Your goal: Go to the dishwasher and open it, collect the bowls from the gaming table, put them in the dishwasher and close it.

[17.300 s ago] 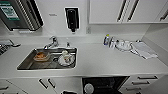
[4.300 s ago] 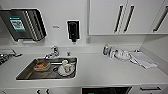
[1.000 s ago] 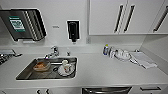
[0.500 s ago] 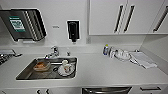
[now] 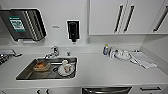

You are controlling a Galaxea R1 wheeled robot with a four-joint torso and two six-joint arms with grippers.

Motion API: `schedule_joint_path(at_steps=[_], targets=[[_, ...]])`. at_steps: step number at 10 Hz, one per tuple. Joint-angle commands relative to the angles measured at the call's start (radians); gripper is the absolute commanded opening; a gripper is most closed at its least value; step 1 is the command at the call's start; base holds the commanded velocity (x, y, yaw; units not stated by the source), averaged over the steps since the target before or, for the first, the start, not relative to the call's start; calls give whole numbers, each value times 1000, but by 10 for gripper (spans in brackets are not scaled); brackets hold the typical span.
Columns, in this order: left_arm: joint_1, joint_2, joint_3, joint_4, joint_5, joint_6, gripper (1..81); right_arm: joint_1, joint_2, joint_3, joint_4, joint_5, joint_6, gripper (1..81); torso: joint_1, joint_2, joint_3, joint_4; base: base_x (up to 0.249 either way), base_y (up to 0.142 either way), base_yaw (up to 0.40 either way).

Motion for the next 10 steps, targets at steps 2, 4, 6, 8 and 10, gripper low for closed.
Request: schedule_joint_path(at_steps=[2, 4, 6, 8, 10], targets=[[-33, -3, -2, 5, 57, 0, 811, 0, 131, -215, -7, -65, -90, 811, 0, 0, 0, 0, 0, 0, 0], [-33, 1, -2, 5, 60, 0, 811, -2, 154, -239, -7, -52, -91, 811, 0, 0, 0, 0, 0, 0, 0], [-29, 3, -2, 4, 61, 0, 811, -5, 168, -244, -7, -35, -93, 811, 0, 0, 0, 0, 0, 0, 0], [-29, 7, -19, 4, 61, 0, 811, -6, 170, -244, -7, -35, -93, 811, 0, 0, 0, 0, 0, 0, 0], [-29, 23, -47, 4, 60, 0, 811, -9, 170, -241, -8, -35, -94, 811, 0, 0, 0, 0, 0, 0, 0]])
